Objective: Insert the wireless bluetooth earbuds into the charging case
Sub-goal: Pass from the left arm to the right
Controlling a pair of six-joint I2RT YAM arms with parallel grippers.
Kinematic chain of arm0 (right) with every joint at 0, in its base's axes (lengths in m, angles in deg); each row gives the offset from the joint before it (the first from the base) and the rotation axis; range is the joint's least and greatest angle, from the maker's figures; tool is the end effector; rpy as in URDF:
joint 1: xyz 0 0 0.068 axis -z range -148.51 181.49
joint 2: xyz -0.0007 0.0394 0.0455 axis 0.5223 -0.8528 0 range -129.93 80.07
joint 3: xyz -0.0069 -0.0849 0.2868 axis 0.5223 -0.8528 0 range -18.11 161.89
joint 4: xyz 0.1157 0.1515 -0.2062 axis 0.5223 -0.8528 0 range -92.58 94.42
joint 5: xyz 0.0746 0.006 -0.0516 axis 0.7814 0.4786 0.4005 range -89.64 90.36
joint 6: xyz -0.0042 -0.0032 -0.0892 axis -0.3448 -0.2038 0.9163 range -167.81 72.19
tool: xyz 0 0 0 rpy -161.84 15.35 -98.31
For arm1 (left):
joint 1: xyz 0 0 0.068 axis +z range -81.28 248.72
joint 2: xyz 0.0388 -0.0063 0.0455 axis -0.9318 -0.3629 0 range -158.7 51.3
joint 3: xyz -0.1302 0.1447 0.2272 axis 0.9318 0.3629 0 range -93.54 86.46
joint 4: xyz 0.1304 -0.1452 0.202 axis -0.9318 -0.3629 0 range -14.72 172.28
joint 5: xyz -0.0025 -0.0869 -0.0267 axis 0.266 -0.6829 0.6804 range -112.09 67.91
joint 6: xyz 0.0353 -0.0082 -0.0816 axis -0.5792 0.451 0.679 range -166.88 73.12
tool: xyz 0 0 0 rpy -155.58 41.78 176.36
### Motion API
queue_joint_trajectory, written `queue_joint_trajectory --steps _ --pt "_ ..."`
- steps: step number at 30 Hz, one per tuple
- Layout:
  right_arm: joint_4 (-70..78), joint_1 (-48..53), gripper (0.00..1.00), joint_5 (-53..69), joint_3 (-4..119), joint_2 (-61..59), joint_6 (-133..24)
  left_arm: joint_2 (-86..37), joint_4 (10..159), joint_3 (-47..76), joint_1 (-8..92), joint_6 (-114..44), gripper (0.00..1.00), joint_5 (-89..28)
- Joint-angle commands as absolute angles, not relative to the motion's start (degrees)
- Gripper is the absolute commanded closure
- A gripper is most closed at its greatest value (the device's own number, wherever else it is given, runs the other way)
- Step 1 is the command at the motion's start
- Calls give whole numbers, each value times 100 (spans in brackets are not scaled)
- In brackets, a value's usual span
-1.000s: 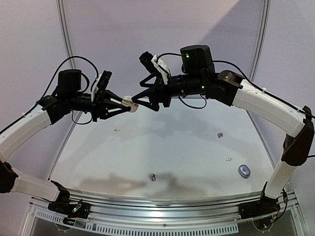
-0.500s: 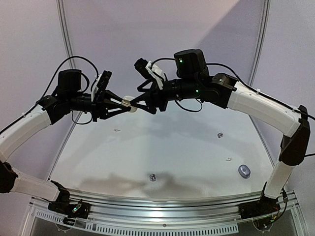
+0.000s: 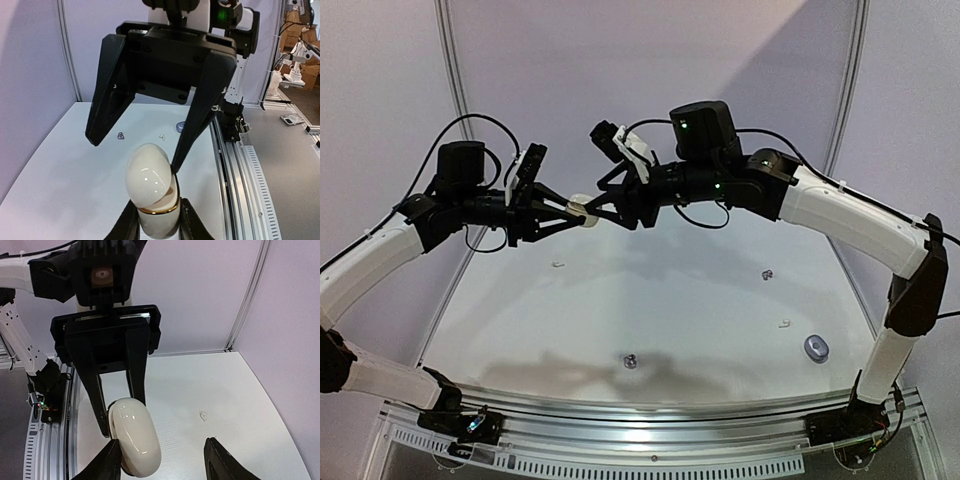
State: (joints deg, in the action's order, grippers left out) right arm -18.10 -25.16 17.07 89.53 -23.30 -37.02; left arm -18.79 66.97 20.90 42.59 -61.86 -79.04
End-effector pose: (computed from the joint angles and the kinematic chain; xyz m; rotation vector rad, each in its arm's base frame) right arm 0.2504 0.4222 0.4292 -1.2542 1.5063 0.8127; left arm 0.2406 -0.1923 0.3862 1.2505 1.4180 -1.0744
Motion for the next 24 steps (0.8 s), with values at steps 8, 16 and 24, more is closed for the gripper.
queue_joint_trajectory --steps 8,16,24 --pt "-2052 -2427 45 1666 9385 -2657 -3895 -1816 6724 2151 4279 -6340 100 -8070" --pt "-2304 -2430 53 2451 9445 -2761 -3788 -1787 6819 2203 4279 -6343 100 -8023" --pt "-2395 -2421 83 2716 9527 -2863 -3866 -1811 6833 2222 4307 -6383 100 -8133"
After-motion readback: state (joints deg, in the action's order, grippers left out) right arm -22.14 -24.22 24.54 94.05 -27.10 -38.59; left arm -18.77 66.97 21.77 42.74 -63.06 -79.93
